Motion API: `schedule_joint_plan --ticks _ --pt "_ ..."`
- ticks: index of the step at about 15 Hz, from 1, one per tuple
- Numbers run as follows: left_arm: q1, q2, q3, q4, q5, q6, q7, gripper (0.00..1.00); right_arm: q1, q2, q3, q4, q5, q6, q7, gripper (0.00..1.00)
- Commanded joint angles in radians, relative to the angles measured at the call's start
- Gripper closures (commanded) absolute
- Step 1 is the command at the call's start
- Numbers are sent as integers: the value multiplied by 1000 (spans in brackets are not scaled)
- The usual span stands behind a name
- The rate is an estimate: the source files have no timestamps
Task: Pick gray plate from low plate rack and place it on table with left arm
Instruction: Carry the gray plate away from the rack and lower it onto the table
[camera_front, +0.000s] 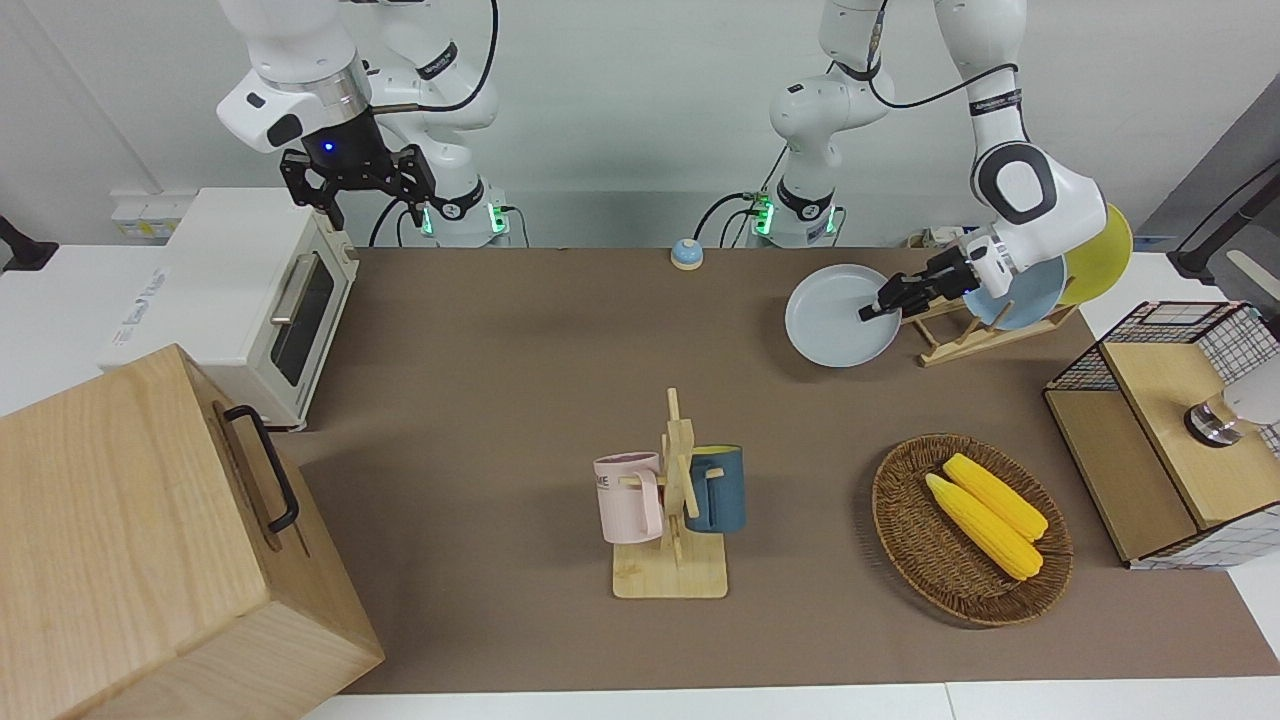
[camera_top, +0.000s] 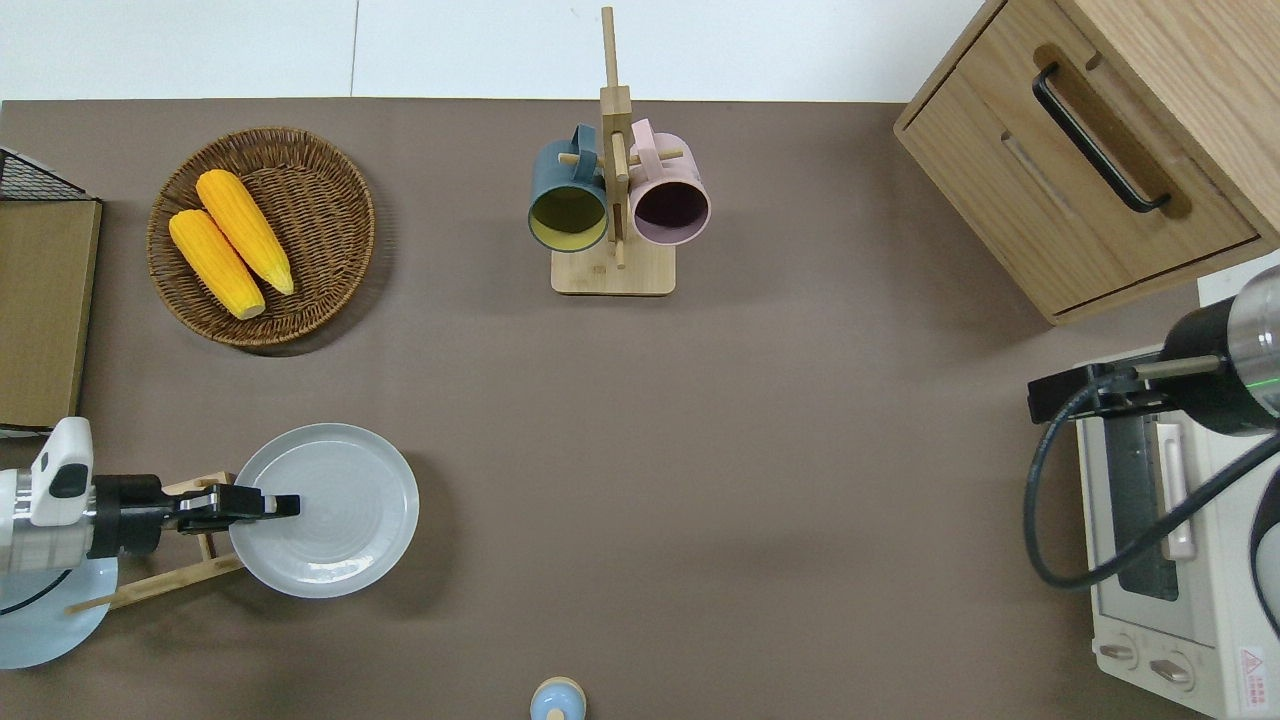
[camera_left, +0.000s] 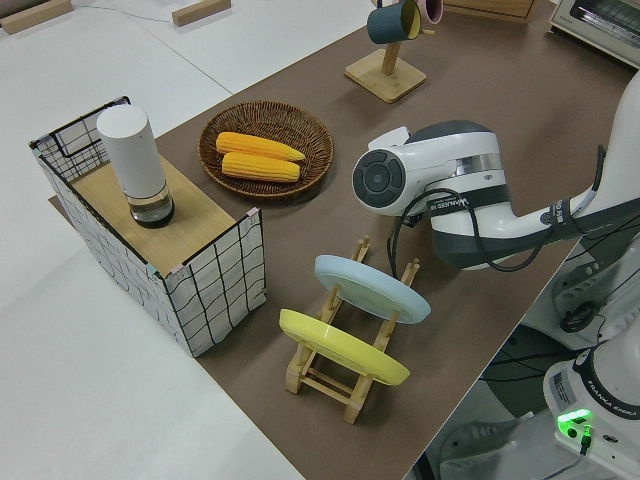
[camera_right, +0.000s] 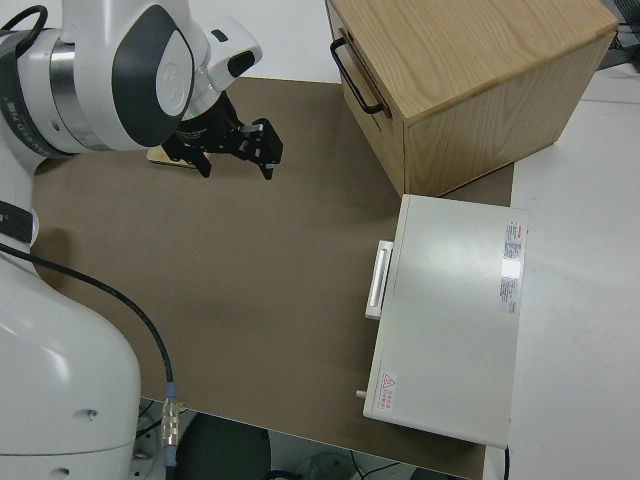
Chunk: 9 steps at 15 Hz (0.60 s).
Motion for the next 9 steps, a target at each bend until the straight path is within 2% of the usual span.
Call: schedule_joint_plan --ticks 1,9 --pt "-33 -10 4 -27 -24 48 21 1000 -7 -2 5 6 7 -14 0 11" --pt "-80 -14 0 -55 -24 126 21 1000 -7 -2 5 6 7 -14 0 11"
